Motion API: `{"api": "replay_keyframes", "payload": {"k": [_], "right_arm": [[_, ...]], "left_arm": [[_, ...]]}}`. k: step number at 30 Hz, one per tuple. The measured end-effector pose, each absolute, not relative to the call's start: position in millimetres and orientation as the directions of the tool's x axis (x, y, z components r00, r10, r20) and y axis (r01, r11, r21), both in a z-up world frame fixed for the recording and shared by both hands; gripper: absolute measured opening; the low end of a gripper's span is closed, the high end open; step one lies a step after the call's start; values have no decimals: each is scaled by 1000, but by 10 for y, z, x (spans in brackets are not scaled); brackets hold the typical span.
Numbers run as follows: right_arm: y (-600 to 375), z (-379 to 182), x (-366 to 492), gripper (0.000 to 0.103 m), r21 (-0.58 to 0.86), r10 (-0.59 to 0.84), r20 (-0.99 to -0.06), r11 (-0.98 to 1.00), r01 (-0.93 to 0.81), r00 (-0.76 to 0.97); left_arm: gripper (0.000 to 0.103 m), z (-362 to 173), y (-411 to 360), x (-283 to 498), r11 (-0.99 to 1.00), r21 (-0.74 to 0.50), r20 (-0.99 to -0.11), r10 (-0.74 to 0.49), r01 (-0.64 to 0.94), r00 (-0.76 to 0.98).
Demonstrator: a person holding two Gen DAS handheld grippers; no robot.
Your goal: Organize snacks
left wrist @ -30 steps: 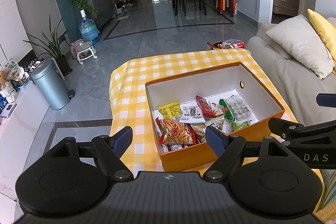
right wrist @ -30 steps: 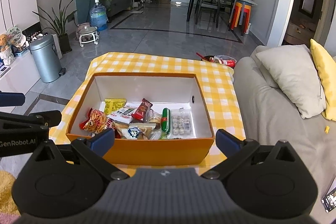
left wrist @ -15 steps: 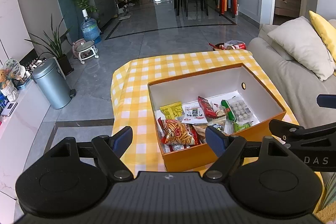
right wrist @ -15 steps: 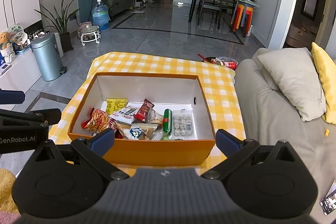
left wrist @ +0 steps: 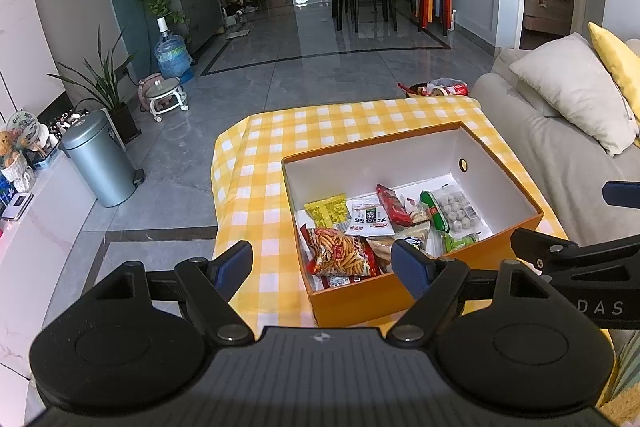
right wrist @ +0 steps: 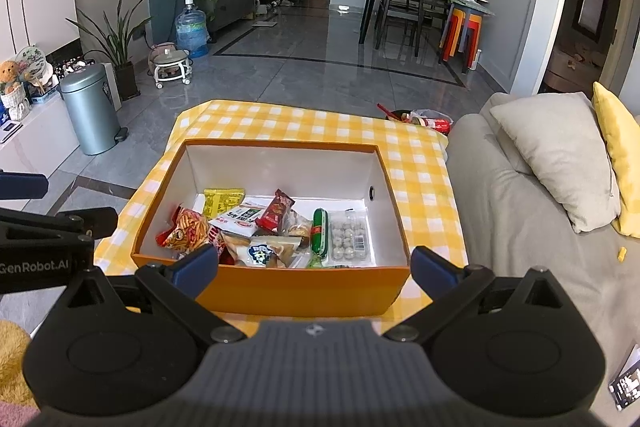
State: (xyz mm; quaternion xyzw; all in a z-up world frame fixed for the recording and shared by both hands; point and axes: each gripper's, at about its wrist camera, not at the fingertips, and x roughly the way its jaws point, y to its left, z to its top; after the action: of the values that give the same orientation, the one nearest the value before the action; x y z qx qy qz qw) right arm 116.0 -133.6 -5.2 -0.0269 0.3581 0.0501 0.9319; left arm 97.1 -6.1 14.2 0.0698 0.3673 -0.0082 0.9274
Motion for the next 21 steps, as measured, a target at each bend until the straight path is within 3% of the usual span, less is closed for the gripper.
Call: {"api": "replay_keyframes", "payload": {"k": [21], "right_arm": [[-1329,-43,1158,99,-21,67,-672,994,-110,737]], "left_arm": [[93,225,-49,954,992,120,-678,45,50,734]]}}
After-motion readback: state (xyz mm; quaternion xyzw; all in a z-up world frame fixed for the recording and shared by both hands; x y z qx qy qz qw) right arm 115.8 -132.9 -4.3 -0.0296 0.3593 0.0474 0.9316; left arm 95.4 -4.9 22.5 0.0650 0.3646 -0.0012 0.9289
